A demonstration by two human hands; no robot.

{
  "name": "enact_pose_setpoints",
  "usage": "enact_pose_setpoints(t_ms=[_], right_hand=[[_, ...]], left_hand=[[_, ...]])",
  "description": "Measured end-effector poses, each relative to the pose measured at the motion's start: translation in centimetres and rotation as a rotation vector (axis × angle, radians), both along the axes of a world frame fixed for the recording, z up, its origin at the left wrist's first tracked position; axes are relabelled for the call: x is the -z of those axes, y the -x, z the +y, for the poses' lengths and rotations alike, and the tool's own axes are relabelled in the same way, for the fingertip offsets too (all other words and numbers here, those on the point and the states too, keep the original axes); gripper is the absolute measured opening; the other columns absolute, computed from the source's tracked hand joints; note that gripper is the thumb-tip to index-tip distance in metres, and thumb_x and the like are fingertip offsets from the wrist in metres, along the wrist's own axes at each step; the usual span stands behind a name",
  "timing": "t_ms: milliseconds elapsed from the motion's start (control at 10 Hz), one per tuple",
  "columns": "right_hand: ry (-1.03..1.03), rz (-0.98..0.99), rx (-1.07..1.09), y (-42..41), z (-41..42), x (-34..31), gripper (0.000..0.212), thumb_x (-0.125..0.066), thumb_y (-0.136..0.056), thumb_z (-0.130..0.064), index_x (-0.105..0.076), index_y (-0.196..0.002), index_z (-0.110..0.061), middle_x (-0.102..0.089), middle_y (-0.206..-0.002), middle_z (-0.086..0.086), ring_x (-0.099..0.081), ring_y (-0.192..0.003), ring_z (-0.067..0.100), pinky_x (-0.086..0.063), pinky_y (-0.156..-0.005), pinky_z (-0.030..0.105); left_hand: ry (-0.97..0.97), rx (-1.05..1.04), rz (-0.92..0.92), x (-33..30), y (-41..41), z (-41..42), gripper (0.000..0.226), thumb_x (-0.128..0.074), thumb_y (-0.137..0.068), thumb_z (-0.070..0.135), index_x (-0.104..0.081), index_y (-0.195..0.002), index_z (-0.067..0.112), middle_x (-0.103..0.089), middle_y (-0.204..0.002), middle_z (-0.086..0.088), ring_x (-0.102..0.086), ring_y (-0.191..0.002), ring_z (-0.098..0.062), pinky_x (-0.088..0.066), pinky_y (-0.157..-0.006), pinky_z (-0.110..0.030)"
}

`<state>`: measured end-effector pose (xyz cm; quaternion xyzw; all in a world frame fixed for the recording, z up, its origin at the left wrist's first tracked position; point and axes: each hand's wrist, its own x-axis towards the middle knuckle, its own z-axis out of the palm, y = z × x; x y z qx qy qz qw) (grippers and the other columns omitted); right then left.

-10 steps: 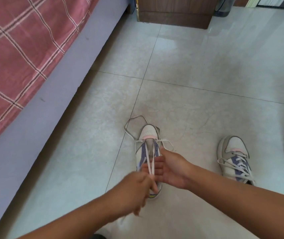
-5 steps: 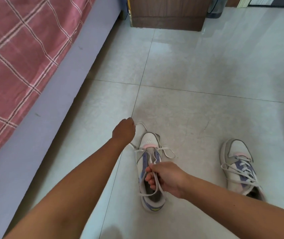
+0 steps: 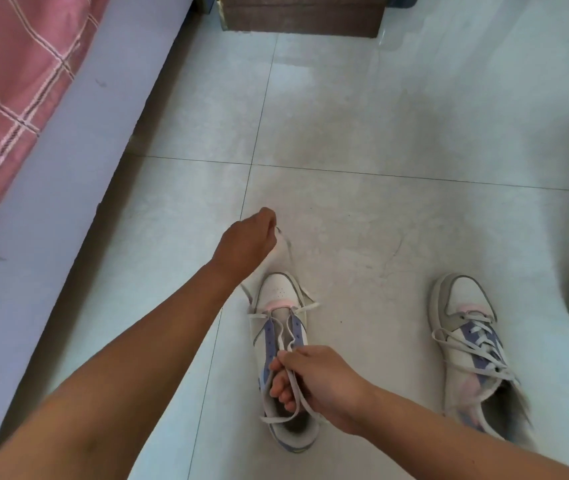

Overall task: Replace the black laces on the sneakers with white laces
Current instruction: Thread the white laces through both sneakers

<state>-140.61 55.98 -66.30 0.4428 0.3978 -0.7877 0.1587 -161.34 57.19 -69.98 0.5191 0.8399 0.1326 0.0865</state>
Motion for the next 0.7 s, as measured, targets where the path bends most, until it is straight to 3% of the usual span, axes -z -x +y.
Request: enact_pose_setpoints(t_ms=[100,200,300,400,500,600,700], right_hand=[[-0.009,0.009,0.001,-0.1,-0.1,0.0,0.027,-0.043,-0.099,-0.017,-0.061,-0.087,-0.002,-0.063,-0.063,0.010,-0.055,-0.051,0.016,-0.047,-0.052,0.024],[-0.035,0.007,0.014,0.0,-0.4,-0.1,0.027,-0.043,-0.099,-0.015,-0.060,-0.083,-0.001,-0.062,-0.060,0.011,-0.053,-0.047,0.016,-0.046,-0.049,0.024],[-0.052,-0.011,0.027,0.2,-0.6,-0.2,0.027,-0.042,-0.098,-0.013,-0.059,-0.081,-0.002,-0.061,-0.056,0.010,-0.051,-0.045,0.016,-0.044,-0.046,0.024],[-0.098,-0.048,-0.013,0.1,-0.7,-0.3,0.031,-0.042,-0.099,-0.018,-0.059,-0.076,-0.005,-0.054,-0.049,0.006,-0.043,-0.041,0.015,-0.037,-0.043,0.022],[-0.157,-0.043,-0.064,0.1,-0.6,-0.5,0.031,-0.042,-0.098,-0.020,-0.058,-0.074,-0.007,-0.050,-0.046,0.003,-0.039,-0.038,0.013,-0.033,-0.041,0.020],[-0.204,-0.026,-0.076,0.3,-0.7,-1.0,0.031,-0.042,-0.098,-0.020,-0.057,-0.073,-0.008,-0.048,-0.042,0.002,-0.036,-0.034,0.011,-0.030,-0.038,0.019],[-0.202,-0.034,-0.080,0.3,-1.0,-1.6,0.033,-0.040,-0.100,-0.023,-0.056,-0.075,-0.008,-0.048,-0.041,0.001,-0.036,-0.033,0.010,-0.030,-0.037,0.017]], left_hand=[[-0.163,0.048,-0.073,-2.8,-1.5,-2.5,0.007,-0.051,-0.091,0.014,-0.056,-0.096,0.011,-0.061,-0.080,-0.004,-0.054,-0.066,-0.024,-0.043,-0.057,-0.031],[-0.068,0.154,-0.035,-4.6,-4.9,-6.9,0.024,-0.055,-0.093,0.024,-0.057,-0.115,0.016,-0.060,-0.110,0.000,-0.061,-0.091,-0.020,-0.046,-0.063,-0.028],[0.022,-0.131,-0.236,-4.0,-7.6,-9.1,0.042,-0.052,-0.094,0.028,-0.042,-0.133,0.018,-0.043,-0.133,0.002,-0.050,-0.113,-0.014,-0.041,-0.077,-0.025],[0.287,-0.422,-0.614,-2.6,-12.4,-12.5,0.063,-0.063,-0.082,0.034,-0.030,-0.133,0.016,-0.031,-0.132,-0.003,-0.039,-0.121,-0.018,-0.035,-0.087,-0.024],[0.361,-0.344,-0.640,-1.9,-15.2,-13.6,0.068,-0.069,-0.070,0.044,-0.032,-0.121,0.018,-0.034,-0.116,0.001,-0.040,-0.112,-0.017,-0.038,-0.085,-0.025],[0.172,-0.340,-0.505,-0.7,-16.7,-12.7,0.075,-0.073,-0.068,0.027,-0.034,-0.130,0.012,-0.041,-0.121,-0.006,-0.044,-0.116,-0.026,-0.041,-0.090,-0.026],[0.077,-0.443,-0.611,-0.9,-17.3,-11.8,0.078,-0.073,-0.072,0.000,-0.031,-0.139,0.001,-0.039,-0.140,-0.020,-0.040,-0.129,-0.034,-0.042,-0.095,-0.017]])
